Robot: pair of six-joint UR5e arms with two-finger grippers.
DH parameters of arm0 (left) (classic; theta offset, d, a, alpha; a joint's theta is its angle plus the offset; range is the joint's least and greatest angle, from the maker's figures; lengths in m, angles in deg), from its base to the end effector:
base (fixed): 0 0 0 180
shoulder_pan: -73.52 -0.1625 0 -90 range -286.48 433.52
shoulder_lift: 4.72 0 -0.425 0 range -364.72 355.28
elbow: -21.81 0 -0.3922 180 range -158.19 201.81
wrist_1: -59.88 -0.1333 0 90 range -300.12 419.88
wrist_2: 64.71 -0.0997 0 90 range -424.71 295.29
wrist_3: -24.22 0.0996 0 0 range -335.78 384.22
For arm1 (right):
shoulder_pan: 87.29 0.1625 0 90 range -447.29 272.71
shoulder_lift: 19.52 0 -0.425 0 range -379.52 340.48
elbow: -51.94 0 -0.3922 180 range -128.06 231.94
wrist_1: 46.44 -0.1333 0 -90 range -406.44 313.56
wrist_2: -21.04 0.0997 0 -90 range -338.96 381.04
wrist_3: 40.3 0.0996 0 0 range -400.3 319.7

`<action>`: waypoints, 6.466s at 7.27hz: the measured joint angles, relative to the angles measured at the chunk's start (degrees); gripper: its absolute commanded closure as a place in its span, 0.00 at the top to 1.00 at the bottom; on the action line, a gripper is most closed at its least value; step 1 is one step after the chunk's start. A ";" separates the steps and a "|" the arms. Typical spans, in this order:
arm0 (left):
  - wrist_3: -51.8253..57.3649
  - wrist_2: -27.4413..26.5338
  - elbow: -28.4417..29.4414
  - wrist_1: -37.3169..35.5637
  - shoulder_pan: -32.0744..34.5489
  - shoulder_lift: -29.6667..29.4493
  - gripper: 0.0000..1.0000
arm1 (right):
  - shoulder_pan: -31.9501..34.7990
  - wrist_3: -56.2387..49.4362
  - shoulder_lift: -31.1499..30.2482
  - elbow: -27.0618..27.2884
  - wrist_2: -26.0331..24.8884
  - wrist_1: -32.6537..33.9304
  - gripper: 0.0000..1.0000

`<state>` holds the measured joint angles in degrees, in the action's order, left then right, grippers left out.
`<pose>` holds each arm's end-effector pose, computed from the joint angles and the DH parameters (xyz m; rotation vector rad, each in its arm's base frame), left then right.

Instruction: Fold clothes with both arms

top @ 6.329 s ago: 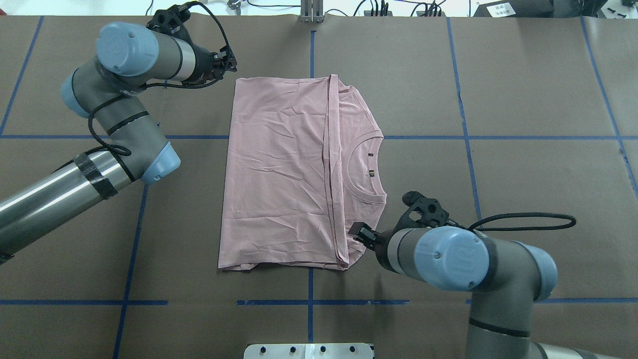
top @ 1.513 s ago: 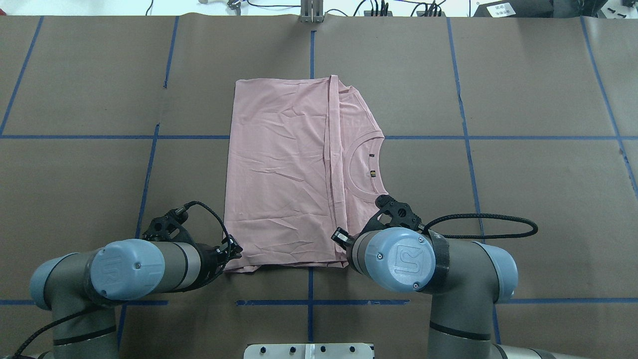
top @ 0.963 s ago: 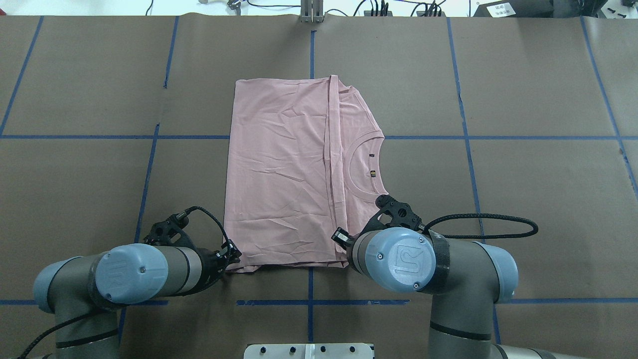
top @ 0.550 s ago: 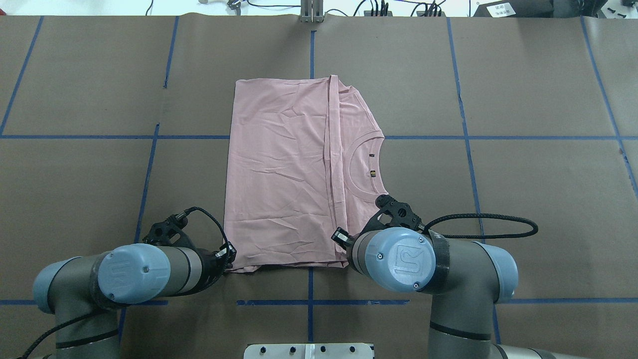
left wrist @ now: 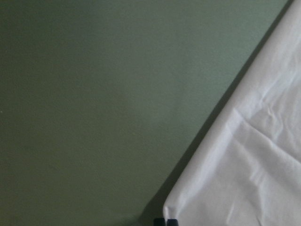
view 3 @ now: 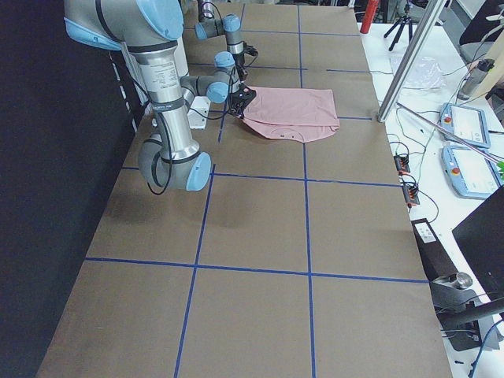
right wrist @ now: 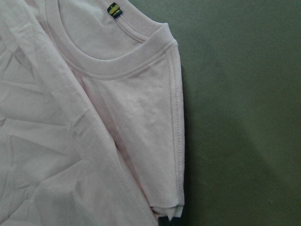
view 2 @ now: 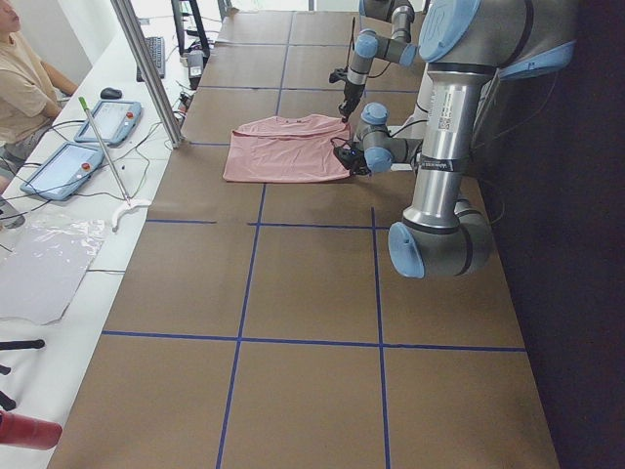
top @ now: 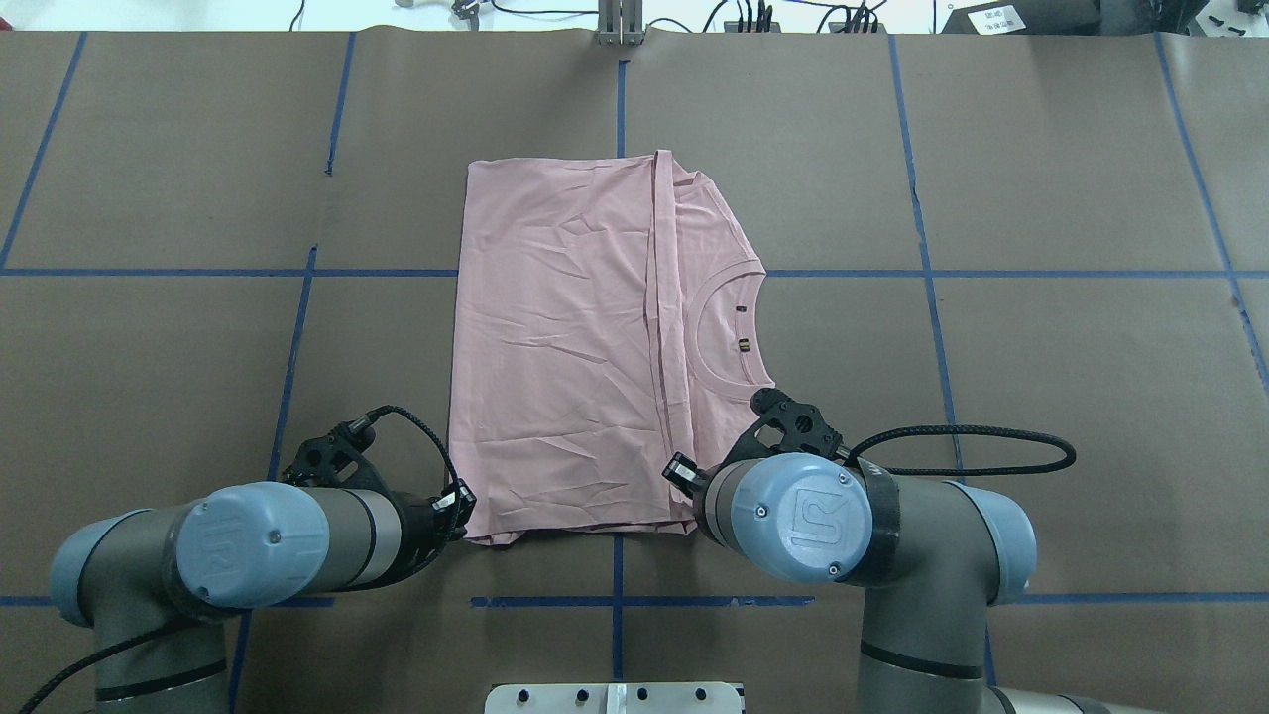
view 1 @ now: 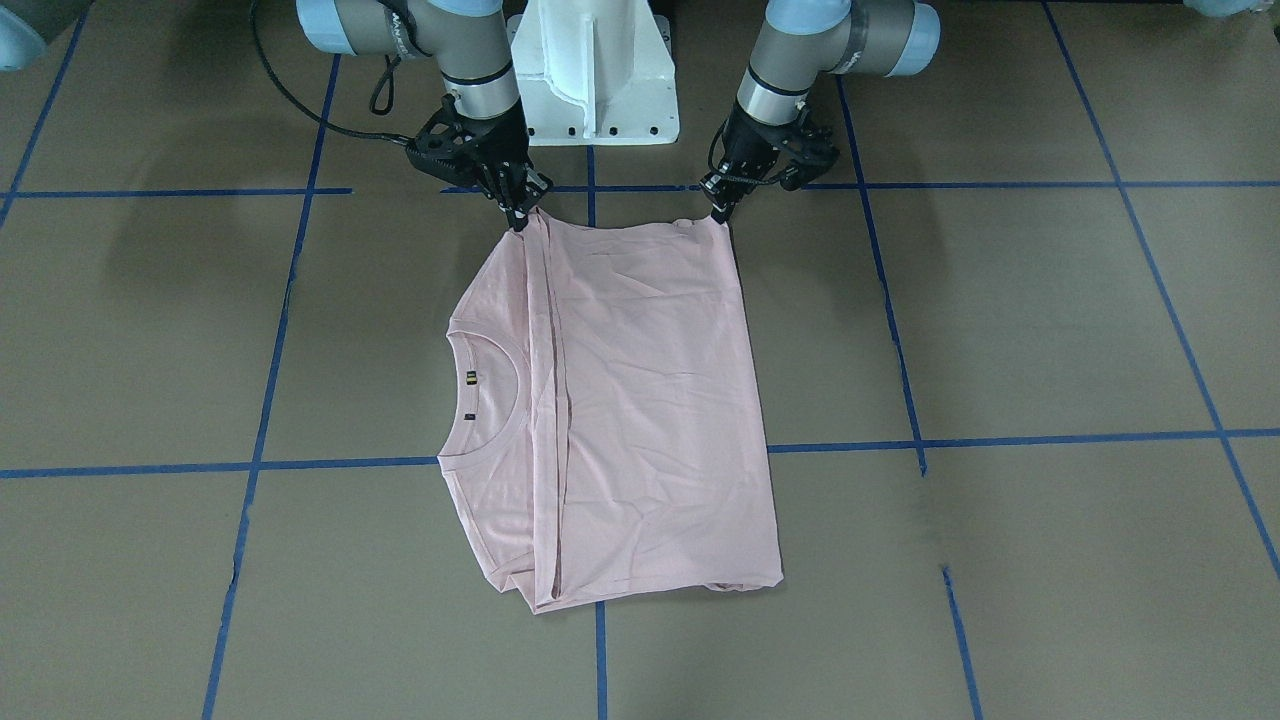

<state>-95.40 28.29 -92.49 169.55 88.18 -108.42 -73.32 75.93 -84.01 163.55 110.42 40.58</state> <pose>0.4969 -0.2624 0.3029 -0.1823 1.0130 -0.6789 -0.5404 -0.2729 0.2461 -0.0850 -0.8879 0.6603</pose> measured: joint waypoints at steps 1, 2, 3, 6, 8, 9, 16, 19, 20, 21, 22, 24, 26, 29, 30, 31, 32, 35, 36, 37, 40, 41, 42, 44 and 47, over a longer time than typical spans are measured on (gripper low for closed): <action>-1.40 0.20 -3.81 -3.18 -0.30 -0.06 0.00 | -1.37 0.91 -1.65 3.79 -0.29 2.07 0.00; -3.87 0.29 -8.14 -6.92 -1.48 -0.22 0.00 | -3.75 2.48 -3.83 9.41 -0.78 6.30 0.00; -5.76 0.41 -12.13 -10.34 -3.14 -0.47 0.00 | -6.81 4.50 -5.05 13.78 -2.03 11.20 0.00; -5.80 0.68 -14.38 -13.52 -3.47 -2.72 0.00 | -5.71 3.49 -4.79 17.62 -3.36 17.64 0.00; 0.63 0.69 -9.80 -13.64 2.72 -7.58 0.00 | 5.53 -6.37 -0.99 13.25 3.11 17.82 0.00; 4.64 0.74 -6.45 -13.61 6.08 -10.18 0.00 | 10.58 -10.38 2.96 7.60 6.17 17.48 0.00; 19.88 0.43 15.17 -2.84 18.89 -17.41 0.29 | 24.16 -19.72 16.79 -23.95 14.88 2.13 0.00; 27.74 0.25 33.90 9.49 23.53 -23.22 1.00 | 26.49 -27.20 21.46 -39.84 15.28 -8.59 1.00; 31.37 0.28 40.29 14.39 25.94 -25.01 1.00 | 29.07 -31.91 24.20 -46.33 17.34 -12.31 1.00; 33.37 0.45 43.26 17.18 27.77 -25.81 1.00 | 31.98 -35.69 25.61 -49.53 20.83 -14.06 1.00; 34.19 0.76 43.99 18.24 28.66 -26.12 1.00 | 33.93 -38.24 26.15 -50.67 23.15 -14.70 1.00; 35.16 5.31 41.65 18.27 29.65 -25.85 1.00 | 37.21 -43.34 24.75 -49.64 27.20 -14.88 1.00; 42.61 13.09 33.46 17.46 31.99 -20.74 1.00 | 43.77 -53.92 16.82 -43.40 33.82 -14.46 1.00; 65.75 22.28 20.46 12.44 39.08 -7.59 1.00 | 55.40 -76.51 3.69 -37.57 40.71 -14.30 1.00; 74.11 25.99 18.72 11.74 42.83 -2.89 1.00 | 58.67 -83.10 0.34 -36.36 42.54 -13.63 1.00; 82.96 29.38 18.16 11.45 47.18 1.54 1.00 | 61.22 -89.24 -2.93 -34.27 43.51 -11.49 1.00; 91.46 32.06 18.14 11.02 51.49 5.73 1.00 | 63.59 -96.26 -6.56 -31.30 43.92 -7.73 1.00; 113.34 38.14 17.11 -2.02 63.69 13.91 1.00 | 69.29 -115.19 -19.24 -22.26 44.14 1.04 1.00; 118.03 39.17 15.99 -8.80 67.70 14.69 1.00 | 69.99 -116.93 -22.36 -19.79 44.35 1.55 1.00; 122.76 39.59 14.79 -15.32 70.96 15.01 1.00 | 70.22 -117.22 -23.83 -18.72 44.88 1.63 1.00; 128.94 39.60 13.24 -20.75 74.83 18.26 1.00 | 70.30 -117.08 -24.74 -18.56 45.42 1.29 1.00; 124.99 39.63 13.08 -20.30 74.94 18.52 1.00 | 70.27 -117.13 -24.89 -18.59 45.42 1.27 1.00; 122.38 39.71 12.80 -19.59 75.00 18.66 1.00 | 70.25 -117.19 -25.04 -18.61 45.32 1.25 1.00; 120.69 39.72 12.18 -18.80 74.97 18.86 1.00 | 70.24 -117.26 -25.19 -18.61 45.01 1.23 1.00; 120.77 39.72 11.86 -19.20 74.82 18.98 1.00 | 70.23 -117.28 -25.24 -18.62 44.89 1.16 1.00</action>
<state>25.37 68.00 -80.64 150.35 163.00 -89.44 -3.09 -41.35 -109.25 144.93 155.32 41.75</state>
